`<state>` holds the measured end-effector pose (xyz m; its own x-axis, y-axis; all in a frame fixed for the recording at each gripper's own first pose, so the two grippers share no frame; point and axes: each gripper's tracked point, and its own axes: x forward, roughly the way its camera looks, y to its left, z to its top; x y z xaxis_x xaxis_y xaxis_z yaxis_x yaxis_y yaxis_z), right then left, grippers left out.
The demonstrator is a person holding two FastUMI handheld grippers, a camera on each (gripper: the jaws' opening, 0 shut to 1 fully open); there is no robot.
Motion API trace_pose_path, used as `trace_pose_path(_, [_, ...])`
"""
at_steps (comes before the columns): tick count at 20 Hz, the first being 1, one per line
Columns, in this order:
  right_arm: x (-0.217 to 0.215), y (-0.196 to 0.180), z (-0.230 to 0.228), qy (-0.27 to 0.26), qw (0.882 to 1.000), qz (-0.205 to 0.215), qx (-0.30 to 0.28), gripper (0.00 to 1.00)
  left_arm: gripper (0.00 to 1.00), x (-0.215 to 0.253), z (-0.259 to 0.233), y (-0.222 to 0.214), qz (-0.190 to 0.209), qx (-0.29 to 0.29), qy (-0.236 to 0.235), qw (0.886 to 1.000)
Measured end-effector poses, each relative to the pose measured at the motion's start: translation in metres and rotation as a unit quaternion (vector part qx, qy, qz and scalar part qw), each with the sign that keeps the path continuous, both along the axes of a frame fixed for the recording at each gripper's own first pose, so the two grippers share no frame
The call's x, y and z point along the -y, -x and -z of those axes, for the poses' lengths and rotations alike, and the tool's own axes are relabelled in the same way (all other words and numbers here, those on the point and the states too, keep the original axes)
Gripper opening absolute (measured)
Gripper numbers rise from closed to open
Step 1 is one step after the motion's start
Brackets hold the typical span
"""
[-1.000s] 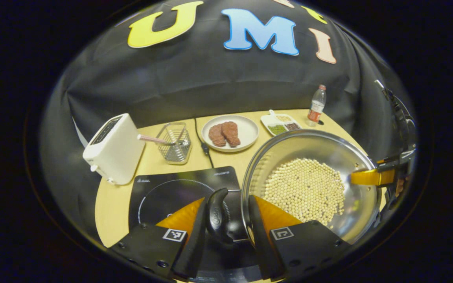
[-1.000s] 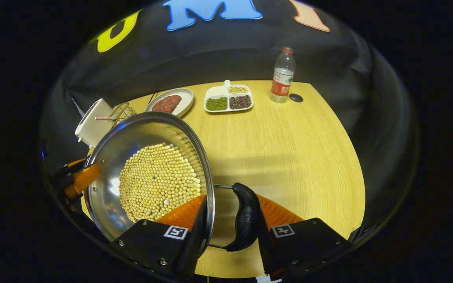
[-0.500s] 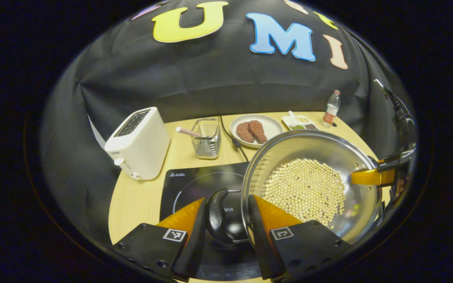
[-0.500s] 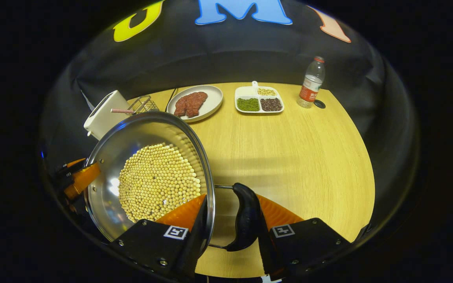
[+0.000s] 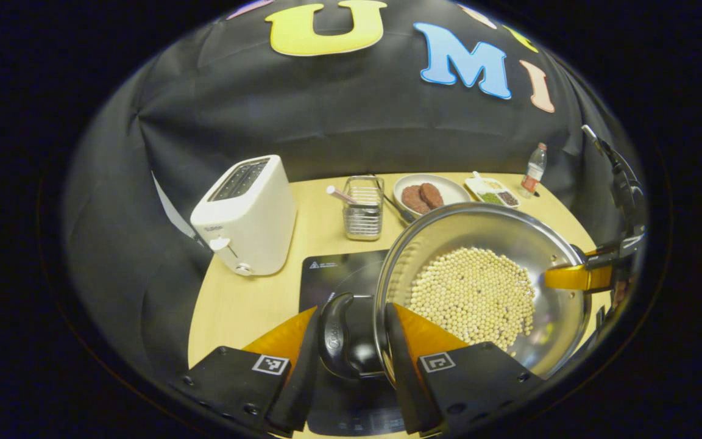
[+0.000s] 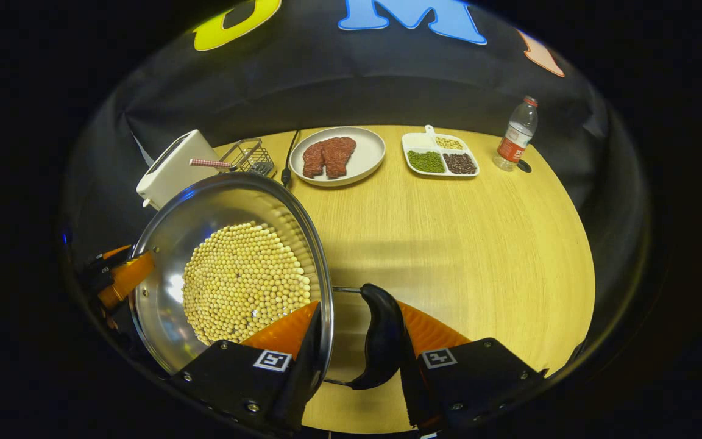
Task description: First push the handle of the pot to place it horizontally, then grasp the pot with both hands and set it on the induction cooktop.
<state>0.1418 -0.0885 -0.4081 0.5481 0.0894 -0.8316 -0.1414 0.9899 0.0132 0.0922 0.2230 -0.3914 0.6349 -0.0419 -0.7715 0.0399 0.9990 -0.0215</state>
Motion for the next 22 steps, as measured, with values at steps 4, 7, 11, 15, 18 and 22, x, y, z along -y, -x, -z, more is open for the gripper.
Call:
trace_pose_path(4, [0.0,-0.002,0.0,0.002,1.0,0.0,-0.001,0.63,0.6,-0.025,0.008,-0.003,-0.008,-0.002,0.001,1.0])
trace_pose_path(7, [0.0,-0.002,0.0,0.002,1.0,0.001,-0.003,0.63,0.64,-0.043,0.014,-0.007,-0.012,-0.004,0.001,1.0])
trace_pose_path(11, [0.001,-0.002,-0.003,0.008,1.0,0.005,-0.004,0.63,0.6,-0.059,0.026,-0.014,-0.015,-0.01,0.01,1.0])
trace_pose_path(15, [0.001,0.003,-0.002,0.007,1.0,0.018,-0.007,0.63,0.6,-0.069,0.036,-0.023,-0.01,-0.012,0.013,1.0])
trace_pose_path(18, [0.0,0.003,-0.004,0.008,1.0,0.022,-0.01,0.63,0.6,-0.071,0.042,-0.024,-0.006,-0.018,0.018,1.0])
trace_pose_path(22, [0.0,0.003,-0.004,0.006,1.0,0.026,-0.01,0.63,0.6,-0.072,0.043,-0.028,-0.002,-0.014,0.015,1.0])
